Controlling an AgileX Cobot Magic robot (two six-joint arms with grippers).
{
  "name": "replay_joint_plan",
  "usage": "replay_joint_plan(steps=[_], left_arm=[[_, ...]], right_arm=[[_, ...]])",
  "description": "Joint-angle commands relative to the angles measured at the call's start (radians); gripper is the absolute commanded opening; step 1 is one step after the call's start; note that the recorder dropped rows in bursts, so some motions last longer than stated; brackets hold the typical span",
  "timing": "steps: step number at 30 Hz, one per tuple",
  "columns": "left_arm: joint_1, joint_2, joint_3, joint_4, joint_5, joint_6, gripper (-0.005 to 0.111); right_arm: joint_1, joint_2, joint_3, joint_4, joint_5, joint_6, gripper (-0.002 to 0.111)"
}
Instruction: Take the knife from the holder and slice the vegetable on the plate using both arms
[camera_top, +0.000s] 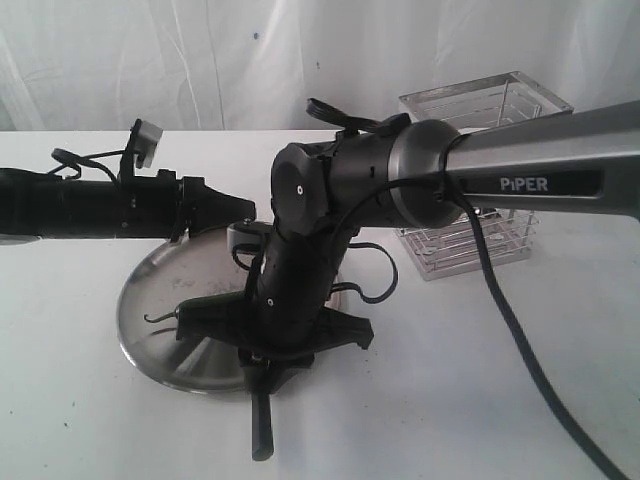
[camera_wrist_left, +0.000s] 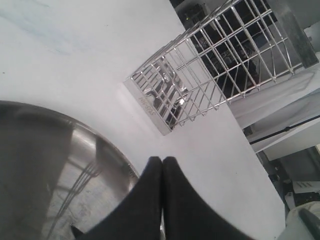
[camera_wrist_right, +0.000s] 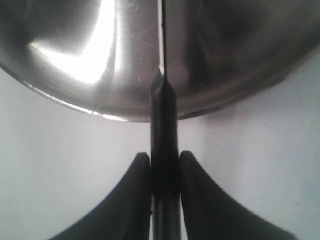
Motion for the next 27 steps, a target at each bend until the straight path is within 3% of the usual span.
replay_joint_plan(steps=[1, 11, 15, 27], left_arm=[[0.000, 0.005, 0.007, -0.023, 0.036, 0.021, 0.000], [0.000, 0.005, 0.007, -0.030, 0.040, 0.021, 0.000], [0.000, 0.005, 0.007, -0.030, 0.040, 0.017, 0.000], [0.000, 0.005, 0.007, -0.030, 0.044, 0.015, 0.000]], right_arm=[[0.000, -0.004, -0.004, -0.005, -0.026, 0.010, 0.000], [-0.013, -0.003, -0.034, -0.010, -0.040, 0.038, 0.000], [-0.051, 0.004, -0.063, -0.006, 0.098, 0.038, 0.000], [-0.051, 0.006, -0.063, 0.044, 0.038, 0.038, 0.000]])
